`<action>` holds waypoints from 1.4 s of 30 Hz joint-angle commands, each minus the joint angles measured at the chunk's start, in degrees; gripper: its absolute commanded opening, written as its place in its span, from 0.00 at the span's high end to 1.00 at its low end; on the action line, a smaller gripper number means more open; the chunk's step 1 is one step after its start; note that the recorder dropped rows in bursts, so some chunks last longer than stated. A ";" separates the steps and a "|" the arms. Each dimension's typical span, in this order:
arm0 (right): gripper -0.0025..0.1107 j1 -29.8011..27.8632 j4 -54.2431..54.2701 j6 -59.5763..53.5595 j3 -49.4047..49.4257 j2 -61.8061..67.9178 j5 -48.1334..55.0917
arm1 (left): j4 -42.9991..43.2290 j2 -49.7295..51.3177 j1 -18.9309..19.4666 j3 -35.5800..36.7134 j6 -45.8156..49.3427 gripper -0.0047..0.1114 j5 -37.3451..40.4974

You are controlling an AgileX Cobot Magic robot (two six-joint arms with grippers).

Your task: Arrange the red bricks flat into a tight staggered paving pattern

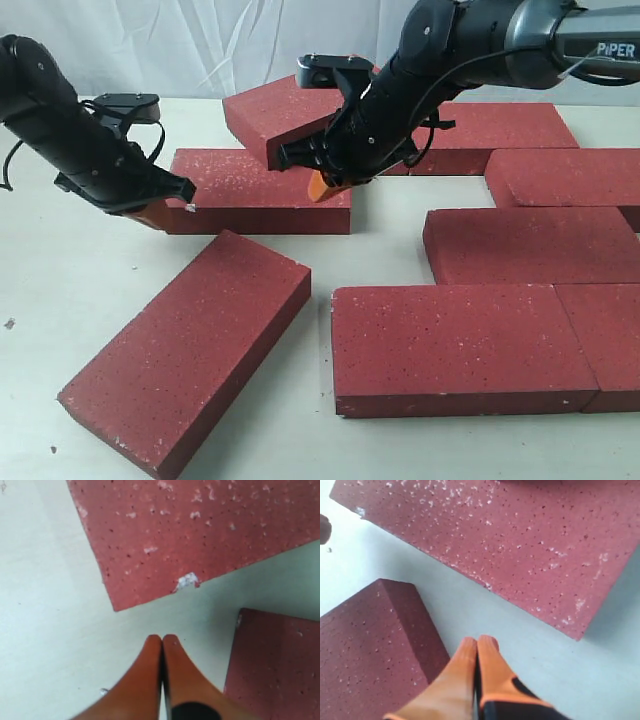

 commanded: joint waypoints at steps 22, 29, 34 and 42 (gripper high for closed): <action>0.98 -21.23 -0.82 3.45 3.50 -10.57 13.53 | 8.41 -10.71 9.40 -0.27 -9.35 0.96 1.08; 0.98 -23.54 -0.91 3.45 11.27 -11.80 9.27 | 9.04 -7.66 9.40 -2.13 -9.35 0.96 -1.31; 0.98 -23.54 -3.54 2.10 14.64 -14.55 6.51 | 8.84 0.14 9.28 -9.30 -10.61 0.96 2.24; 0.98 -23.54 -6.05 2.10 14.64 -14.69 6.33 | 8.95 8.55 3.37 -17.02 -10.86 0.96 2.27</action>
